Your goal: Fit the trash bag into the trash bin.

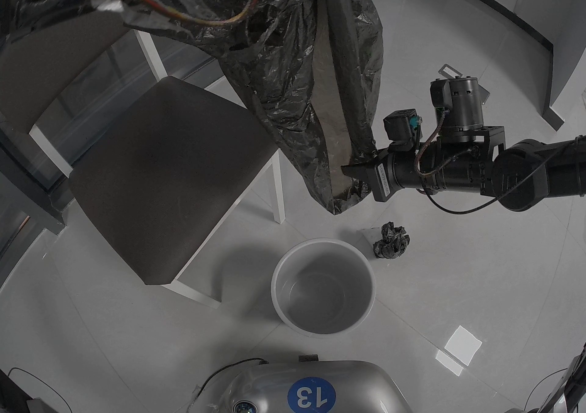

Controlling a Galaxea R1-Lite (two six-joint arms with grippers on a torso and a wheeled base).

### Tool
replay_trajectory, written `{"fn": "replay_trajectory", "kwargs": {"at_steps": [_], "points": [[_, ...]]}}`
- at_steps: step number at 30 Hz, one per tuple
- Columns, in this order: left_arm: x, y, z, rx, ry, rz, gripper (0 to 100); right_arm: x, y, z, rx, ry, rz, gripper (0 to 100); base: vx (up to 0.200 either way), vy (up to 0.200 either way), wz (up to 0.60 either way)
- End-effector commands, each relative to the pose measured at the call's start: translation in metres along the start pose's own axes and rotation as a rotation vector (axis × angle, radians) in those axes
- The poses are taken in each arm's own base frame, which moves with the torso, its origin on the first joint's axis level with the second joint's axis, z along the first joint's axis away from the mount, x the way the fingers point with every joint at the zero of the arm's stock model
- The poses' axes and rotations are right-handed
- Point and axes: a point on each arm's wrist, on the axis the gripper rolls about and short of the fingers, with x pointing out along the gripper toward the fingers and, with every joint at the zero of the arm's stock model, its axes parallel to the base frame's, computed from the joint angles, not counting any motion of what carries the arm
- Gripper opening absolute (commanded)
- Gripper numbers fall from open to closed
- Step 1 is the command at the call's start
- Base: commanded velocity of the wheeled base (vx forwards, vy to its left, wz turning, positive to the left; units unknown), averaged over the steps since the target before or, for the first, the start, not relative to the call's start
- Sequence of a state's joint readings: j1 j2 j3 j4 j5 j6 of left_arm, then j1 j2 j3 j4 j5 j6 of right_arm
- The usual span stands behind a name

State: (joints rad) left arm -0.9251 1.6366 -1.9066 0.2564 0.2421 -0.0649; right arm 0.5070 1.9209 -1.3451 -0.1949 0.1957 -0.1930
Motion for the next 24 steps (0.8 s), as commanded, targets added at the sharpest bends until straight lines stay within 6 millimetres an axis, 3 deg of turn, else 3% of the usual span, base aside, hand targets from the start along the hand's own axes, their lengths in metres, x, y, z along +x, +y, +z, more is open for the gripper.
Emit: {"fn": "replay_trajectory", "kwargs": {"at_steps": [1, 10, 16, 20, 24], "points": [[0.000, 0.000, 0.000, -0.001, -0.002, 0.000, 0, -0.001, 0.001, -0.002, 0.001, 0.011, -0.009, 0, 0.000, 0.000, 0.00], [0.002, 0.001, -0.004, -0.002, 0.016, 0.006, 0, -0.007, 0.005, -0.010, 0.005, 0.037, -0.003, 0, 0.000, 0.000, 0.00], [0.015, 0.005, -0.037, -0.086, 0.129, 0.047, 0, -0.060, 0.018, -0.018, 0.005, 0.047, 0.004, 0, 0.000, 0.000, 0.00], [0.023, 0.004, -0.068, -0.083, 0.240, 0.069, 0, -0.107, 0.035, -0.038, 0.005, 0.073, 0.028, 0, 0.000, 0.000, 0.00], [0.026, 0.006, -0.093, -0.082, 0.328, 0.090, 0, -0.126, 0.045, -0.059, 0.016, 0.138, 0.057, 0, 0.000, 0.000, 0.00]]}}
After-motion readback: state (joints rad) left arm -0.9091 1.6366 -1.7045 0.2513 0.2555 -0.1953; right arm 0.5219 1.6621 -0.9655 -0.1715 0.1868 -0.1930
